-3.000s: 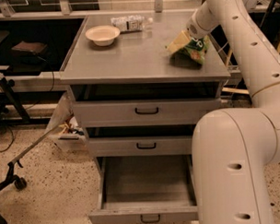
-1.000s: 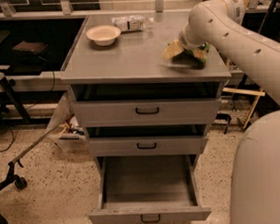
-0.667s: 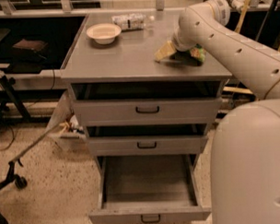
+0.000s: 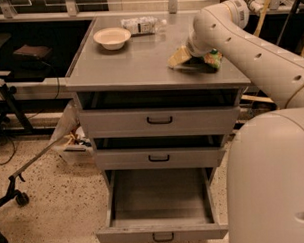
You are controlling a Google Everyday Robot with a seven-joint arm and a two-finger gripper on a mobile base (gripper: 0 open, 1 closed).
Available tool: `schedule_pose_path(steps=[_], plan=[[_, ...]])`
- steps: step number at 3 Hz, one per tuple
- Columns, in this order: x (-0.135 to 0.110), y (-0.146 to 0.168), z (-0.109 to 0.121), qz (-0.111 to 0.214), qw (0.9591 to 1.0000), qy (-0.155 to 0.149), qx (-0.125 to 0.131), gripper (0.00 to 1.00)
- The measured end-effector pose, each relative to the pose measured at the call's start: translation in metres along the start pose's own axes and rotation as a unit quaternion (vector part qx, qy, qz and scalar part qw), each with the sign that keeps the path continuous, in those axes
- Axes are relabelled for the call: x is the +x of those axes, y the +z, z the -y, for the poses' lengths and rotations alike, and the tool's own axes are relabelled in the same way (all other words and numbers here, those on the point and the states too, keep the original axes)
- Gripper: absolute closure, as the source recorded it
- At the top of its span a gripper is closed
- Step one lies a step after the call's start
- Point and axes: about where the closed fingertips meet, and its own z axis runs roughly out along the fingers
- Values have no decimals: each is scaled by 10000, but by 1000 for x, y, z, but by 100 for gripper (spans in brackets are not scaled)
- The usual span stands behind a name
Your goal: Place green rice chip bag into bottom drawer
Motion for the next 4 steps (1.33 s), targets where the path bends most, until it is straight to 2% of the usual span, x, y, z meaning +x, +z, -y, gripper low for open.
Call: schedule_pose_path(steps=[2, 3, 4], plan=[[-3, -3, 2, 0, 10000, 0, 0, 65], [-21, -43, 29, 357, 9993, 137, -55, 88], [-26, -98, 66, 667, 9964, 309, -417, 100]])
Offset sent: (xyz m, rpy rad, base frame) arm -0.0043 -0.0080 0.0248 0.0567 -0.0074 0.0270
